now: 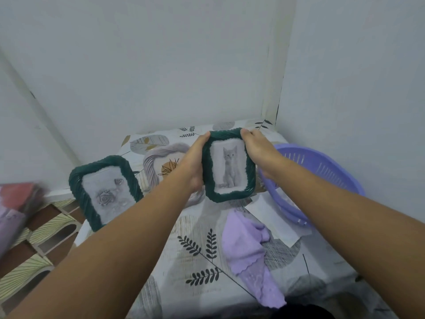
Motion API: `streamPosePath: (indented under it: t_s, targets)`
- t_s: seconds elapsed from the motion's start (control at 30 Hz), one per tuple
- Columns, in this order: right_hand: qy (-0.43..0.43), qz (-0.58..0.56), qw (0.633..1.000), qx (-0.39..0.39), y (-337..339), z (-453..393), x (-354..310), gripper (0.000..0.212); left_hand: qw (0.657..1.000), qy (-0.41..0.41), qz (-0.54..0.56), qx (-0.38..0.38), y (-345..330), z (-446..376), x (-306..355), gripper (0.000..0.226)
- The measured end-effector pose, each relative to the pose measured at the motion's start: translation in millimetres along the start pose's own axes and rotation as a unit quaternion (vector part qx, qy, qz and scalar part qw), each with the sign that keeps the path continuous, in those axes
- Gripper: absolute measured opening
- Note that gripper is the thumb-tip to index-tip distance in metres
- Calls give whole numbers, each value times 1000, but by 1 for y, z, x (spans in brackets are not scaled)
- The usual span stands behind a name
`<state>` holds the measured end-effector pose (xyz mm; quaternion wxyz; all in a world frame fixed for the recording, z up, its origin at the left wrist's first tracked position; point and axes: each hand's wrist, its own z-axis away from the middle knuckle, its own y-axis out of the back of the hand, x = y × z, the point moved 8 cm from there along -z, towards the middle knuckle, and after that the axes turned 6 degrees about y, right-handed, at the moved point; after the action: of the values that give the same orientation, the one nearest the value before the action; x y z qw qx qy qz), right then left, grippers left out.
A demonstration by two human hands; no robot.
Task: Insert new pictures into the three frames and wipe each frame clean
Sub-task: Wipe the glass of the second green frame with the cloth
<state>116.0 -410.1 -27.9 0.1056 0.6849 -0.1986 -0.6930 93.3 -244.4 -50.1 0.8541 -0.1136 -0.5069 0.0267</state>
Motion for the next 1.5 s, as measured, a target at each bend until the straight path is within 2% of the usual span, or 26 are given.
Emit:
streamPosePath:
  t_s: [0.23,0.47,0.9,1.0,1.13,1.2,1.27,1.4,1.5]
  targets:
    - [14,125,992,-24,-4,-15,25,52,1000,4,-11,3,-7,-27,-8,53]
    - [44,200,979,14,1,-22,35,38,1000,8,12,23,-4,-45,-16,54]
    - [90,273,957,27,2,-24,39,59,998,17,17,58,1,-54,-23,58]
    - [92,270,958,37,3,-24,39,58,995,1,-14,102,7,-55,-23,65]
    - [95,266,958,49,6,-22,38,56,986,-13,-68,154,14,-62,-21,92]
    - [97,270,957,47,6,-23,38,56,979,-33,-95,176,17,-68,-17,95]
    - [98,270,957,47,6,-22,39,56,969,-62,-124,202,17,-64,-10,87]
    - [93,272,957,46,6,-22,40,58,936,-171,-178,251,12,-49,8,33]
    - [84,289,953,47,9,-18,40,59,898,-257,-237,268,4,-33,22,28]
